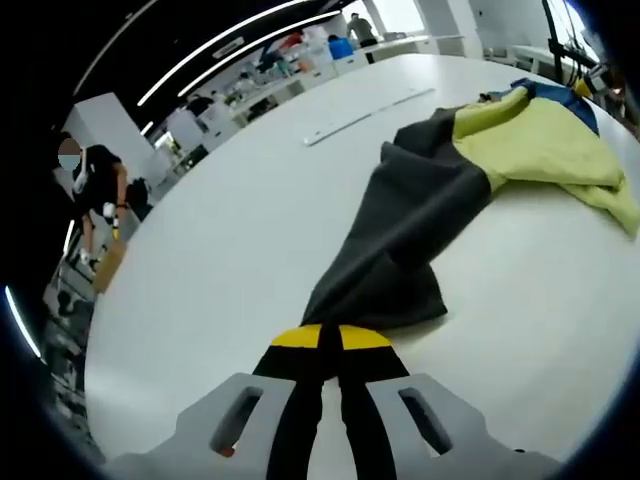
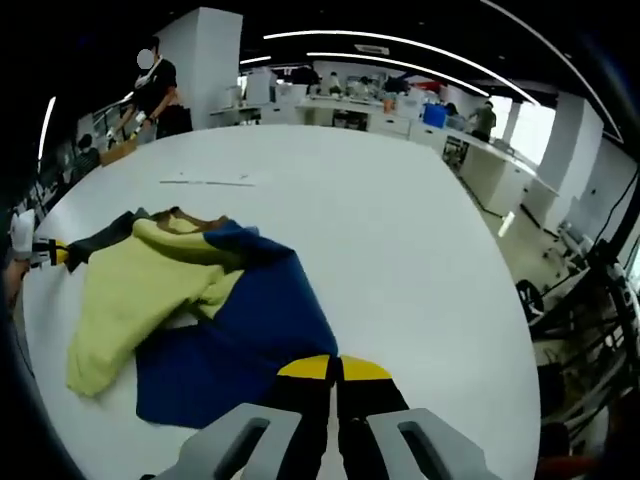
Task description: Fold the garment on the visible template until the final outline fits inside the template.
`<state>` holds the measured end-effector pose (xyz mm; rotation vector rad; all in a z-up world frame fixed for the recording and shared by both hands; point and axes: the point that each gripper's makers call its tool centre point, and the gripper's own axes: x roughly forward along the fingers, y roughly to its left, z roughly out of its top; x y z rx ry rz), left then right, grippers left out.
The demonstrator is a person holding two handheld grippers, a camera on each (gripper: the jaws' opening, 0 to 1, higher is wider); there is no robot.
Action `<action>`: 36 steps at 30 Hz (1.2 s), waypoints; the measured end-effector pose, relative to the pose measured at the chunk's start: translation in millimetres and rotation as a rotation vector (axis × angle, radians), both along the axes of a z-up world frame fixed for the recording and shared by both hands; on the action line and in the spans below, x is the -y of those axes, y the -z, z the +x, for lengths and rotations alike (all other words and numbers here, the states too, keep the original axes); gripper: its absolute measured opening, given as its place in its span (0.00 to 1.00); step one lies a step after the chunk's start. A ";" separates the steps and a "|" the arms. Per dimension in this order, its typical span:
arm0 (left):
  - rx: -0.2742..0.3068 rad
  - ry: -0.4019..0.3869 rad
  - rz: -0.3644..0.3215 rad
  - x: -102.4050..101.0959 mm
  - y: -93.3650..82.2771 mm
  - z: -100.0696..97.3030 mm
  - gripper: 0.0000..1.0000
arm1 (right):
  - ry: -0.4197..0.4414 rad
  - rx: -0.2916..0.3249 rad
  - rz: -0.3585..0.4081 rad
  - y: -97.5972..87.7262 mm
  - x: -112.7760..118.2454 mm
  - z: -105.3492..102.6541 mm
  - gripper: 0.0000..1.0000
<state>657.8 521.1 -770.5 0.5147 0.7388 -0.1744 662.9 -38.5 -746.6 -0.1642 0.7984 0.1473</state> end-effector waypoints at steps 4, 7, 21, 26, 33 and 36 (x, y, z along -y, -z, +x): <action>-0.004 -0.002 0.010 -3.6 -0.1 -0.1 0.01 | -0.001 -0.010 -0.022 1.4 6.2 -0.4 0.00; -0.007 -0.008 0.017 -8.8 -0.6 -0.1 0.01 | -0.001 -0.014 -0.032 2.3 9.6 -0.2 0.00; -0.009 -0.012 0.046 -23.0 -6.3 -7.4 0.01 | 0.005 -0.039 -0.073 -3.4 20.2 -8.7 0.00; -0.011 -0.014 0.045 -22.4 -7.4 -11.3 0.01 | -0.014 -0.057 -0.090 -1.1 19.1 -12.7 0.00; -0.008 -0.009 0.035 -20.7 -9.0 -12.4 0.03 | 0.009 -0.046 -0.019 -0.3 15.2 -14.4 0.00; 0.000 -0.011 0.011 -19.3 -12.1 -15.7 0.08 | 0.025 -0.014 0.031 -6.3 13.9 -12.6 0.03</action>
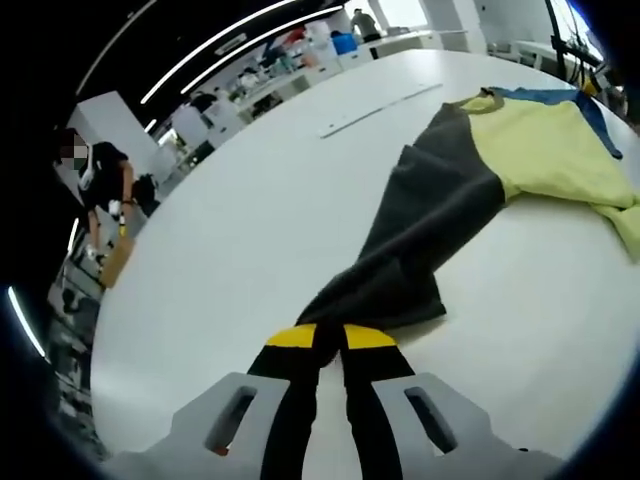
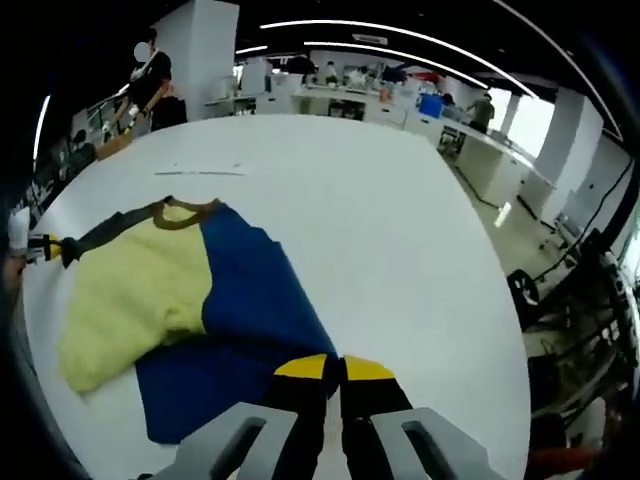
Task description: Fold the garment on the visible template until the final outline fits inside the template.
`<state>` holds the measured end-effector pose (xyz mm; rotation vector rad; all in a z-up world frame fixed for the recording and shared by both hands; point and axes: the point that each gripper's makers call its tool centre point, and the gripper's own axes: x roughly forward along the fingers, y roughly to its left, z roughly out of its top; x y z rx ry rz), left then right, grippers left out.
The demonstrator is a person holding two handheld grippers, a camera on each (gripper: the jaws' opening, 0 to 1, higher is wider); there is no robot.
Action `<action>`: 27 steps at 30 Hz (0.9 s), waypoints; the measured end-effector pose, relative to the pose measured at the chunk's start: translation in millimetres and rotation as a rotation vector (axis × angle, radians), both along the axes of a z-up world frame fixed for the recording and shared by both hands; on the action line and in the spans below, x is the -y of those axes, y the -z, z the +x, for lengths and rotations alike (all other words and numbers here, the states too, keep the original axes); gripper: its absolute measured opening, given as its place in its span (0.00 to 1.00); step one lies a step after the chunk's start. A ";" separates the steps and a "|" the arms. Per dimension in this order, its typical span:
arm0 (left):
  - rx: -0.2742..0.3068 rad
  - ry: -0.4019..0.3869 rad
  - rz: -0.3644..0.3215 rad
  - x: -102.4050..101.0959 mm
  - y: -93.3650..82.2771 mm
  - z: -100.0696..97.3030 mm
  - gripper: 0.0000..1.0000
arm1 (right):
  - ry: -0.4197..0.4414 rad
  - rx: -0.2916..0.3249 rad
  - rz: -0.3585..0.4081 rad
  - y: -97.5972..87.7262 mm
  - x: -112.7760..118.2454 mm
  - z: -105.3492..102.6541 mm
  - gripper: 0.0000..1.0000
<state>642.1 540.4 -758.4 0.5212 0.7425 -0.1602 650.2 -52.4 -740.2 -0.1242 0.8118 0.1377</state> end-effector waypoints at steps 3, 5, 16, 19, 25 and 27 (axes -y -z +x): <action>0.026 0.015 -0.133 14.1 -5.6 -2.6 0.19 | -0.035 0.040 0.047 -9.8 -9.9 1.1 0.20; 0.039 0.036 -0.162 19.2 -9.2 -5.1 0.26 | -0.073 0.061 0.094 -15.7 -22.6 0.0 0.33; 0.101 0.139 -0.311 52.4 -33.0 -21.8 0.61 | -0.219 0.040 0.297 -30.2 -81.6 -22.7 0.73; 0.118 0.160 -0.361 62.5 -40.0 -24.8 0.68 | -0.248 0.035 0.316 -32.1 -92.3 -27.2 0.79; 0.142 0.202 -0.458 83.5 -51.4 -30.0 0.80 | -0.353 0.026 0.323 -34.8 -120.4 -40.4 0.91; 0.143 0.217 -0.475 90.1 -54.4 -32.3 0.84 | -0.388 0.018 0.327 -34.6 -129.4 -45.2 0.94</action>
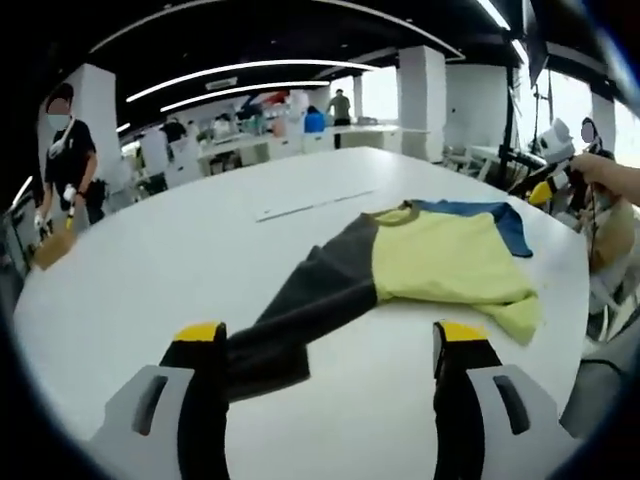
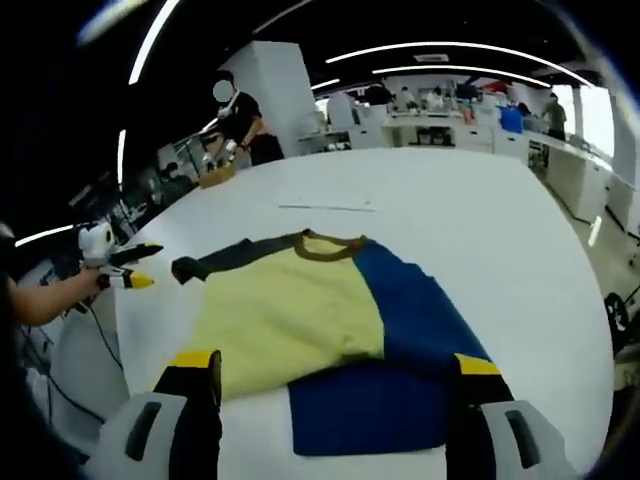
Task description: Fold the garment on the visible template until the final outline fits inside the template.
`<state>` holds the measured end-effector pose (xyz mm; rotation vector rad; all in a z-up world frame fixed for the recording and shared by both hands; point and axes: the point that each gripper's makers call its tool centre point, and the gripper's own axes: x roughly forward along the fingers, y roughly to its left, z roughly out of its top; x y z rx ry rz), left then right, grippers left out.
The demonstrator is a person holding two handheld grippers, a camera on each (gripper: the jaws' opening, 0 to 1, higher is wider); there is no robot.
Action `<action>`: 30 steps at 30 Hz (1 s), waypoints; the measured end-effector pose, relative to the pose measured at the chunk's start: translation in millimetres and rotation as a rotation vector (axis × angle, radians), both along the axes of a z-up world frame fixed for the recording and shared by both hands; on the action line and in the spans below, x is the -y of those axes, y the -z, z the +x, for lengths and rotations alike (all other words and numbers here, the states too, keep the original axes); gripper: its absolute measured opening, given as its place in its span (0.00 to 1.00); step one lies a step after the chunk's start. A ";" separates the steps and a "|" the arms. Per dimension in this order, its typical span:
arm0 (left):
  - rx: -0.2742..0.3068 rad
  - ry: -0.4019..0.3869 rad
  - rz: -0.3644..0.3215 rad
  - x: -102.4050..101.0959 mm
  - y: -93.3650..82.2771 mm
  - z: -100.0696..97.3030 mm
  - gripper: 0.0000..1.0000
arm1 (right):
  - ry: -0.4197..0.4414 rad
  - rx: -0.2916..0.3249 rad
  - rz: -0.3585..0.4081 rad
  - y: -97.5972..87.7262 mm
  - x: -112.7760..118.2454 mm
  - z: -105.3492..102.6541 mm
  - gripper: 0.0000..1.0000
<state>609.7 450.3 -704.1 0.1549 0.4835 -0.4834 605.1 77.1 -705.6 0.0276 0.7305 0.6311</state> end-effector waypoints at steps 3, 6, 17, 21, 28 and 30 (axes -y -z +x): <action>0.008 0.020 -0.016 7.0 -3.6 -2.4 0.90 | -0.055 -0.001 -0.001 0.9 -17.0 -8.8 0.97; 0.012 0.044 -0.045 15.8 -7.4 -6.7 0.95 | -0.119 -0.002 -0.003 4.3 -35.3 -19.1 0.98; 0.008 0.085 -0.127 32.8 -17.3 -23.1 0.99 | -0.328 0.051 -0.075 16.0 -78.0 -45.6 0.99; -0.004 0.101 -0.111 36.6 -16.4 -29.8 0.99 | -0.400 0.086 -0.079 16.0 -102.2 -57.1 0.97; -0.019 0.122 -0.134 44.6 -15.5 -42.2 0.99 | -0.522 0.112 -0.105 26.5 -139.8 -78.3 0.86; -0.022 0.130 -0.129 47.1 -15.4 -45.9 0.99 | -0.535 0.107 -0.098 29.2 -148.4 -81.1 0.83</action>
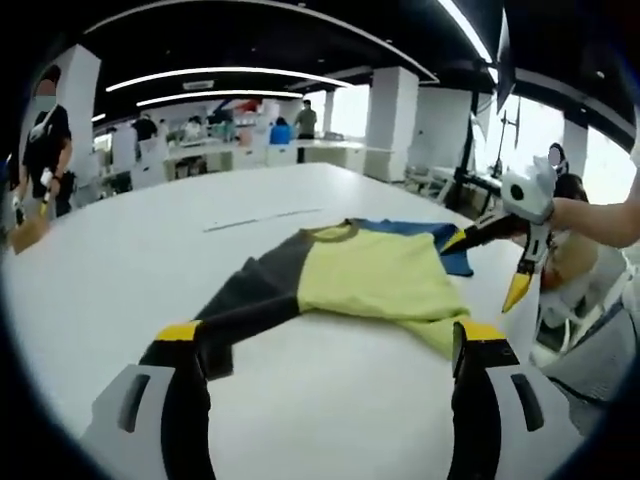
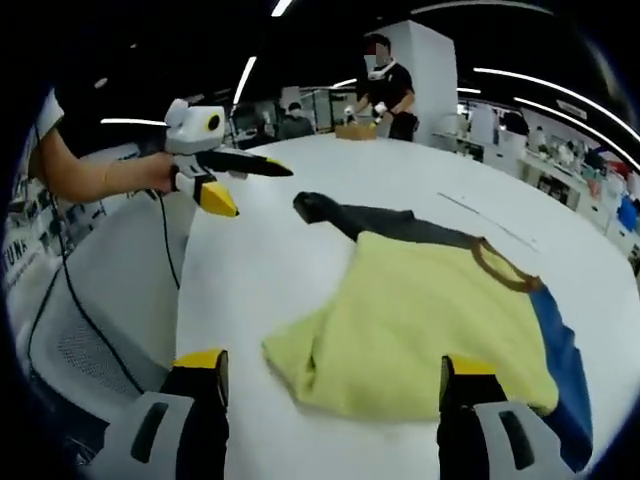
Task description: Fold the garment on the visible template until the final outline fits inside the template.
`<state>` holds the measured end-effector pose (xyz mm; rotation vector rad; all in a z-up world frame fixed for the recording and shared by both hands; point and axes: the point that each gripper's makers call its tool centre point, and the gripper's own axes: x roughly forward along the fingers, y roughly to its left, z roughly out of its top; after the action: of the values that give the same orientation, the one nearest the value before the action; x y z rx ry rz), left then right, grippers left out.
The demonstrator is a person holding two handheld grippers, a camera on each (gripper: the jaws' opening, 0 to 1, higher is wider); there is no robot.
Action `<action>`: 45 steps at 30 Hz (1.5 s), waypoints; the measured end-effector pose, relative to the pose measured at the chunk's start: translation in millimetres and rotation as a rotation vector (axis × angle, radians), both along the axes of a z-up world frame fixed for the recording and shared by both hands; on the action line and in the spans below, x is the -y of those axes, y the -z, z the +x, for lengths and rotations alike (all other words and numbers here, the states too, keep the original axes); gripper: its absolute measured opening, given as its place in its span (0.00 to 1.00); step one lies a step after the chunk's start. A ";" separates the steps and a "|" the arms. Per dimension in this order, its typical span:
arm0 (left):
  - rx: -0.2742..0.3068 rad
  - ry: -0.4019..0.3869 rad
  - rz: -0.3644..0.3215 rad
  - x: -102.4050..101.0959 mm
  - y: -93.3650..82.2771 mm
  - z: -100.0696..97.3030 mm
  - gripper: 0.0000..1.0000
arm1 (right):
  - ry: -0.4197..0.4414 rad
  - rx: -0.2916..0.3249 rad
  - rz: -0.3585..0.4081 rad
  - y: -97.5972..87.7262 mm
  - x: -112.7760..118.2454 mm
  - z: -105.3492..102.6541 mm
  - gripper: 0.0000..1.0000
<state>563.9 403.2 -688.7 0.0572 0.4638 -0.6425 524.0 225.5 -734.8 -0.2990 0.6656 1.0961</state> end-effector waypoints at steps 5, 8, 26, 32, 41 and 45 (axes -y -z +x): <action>0.003 0.008 -0.016 3.0 -3.8 -4.7 0.99 | -0.032 0.000 0.002 4.8 -17.9 -6.8 0.76; 0.004 0.010 -0.020 5.1 -4.8 -8.0 0.99 | -0.044 0.011 -0.023 12.5 -24.5 -8.4 0.69; -0.006 0.015 0.000 9.1 0.6 -23.0 0.96 | -0.087 0.075 -0.122 41.2 -40.5 -12.3 0.37; -0.023 0.008 0.001 8.2 6.4 -30.6 0.95 | -0.096 0.101 -0.161 49.2 -41.2 -13.3 0.33; -0.041 -0.009 0.006 1.1 15.2 -35.1 0.93 | -0.077 0.176 -0.227 53.0 -36.4 -5.2 0.12; -0.048 -0.009 0.003 2.5 17.4 -36.0 0.92 | -0.042 0.155 -0.211 48.5 -33.1 1.3 0.05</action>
<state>527.8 400.7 -706.1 0.0428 0.5113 -0.6355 525.3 258.5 -783.3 -0.5759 0.6396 1.0323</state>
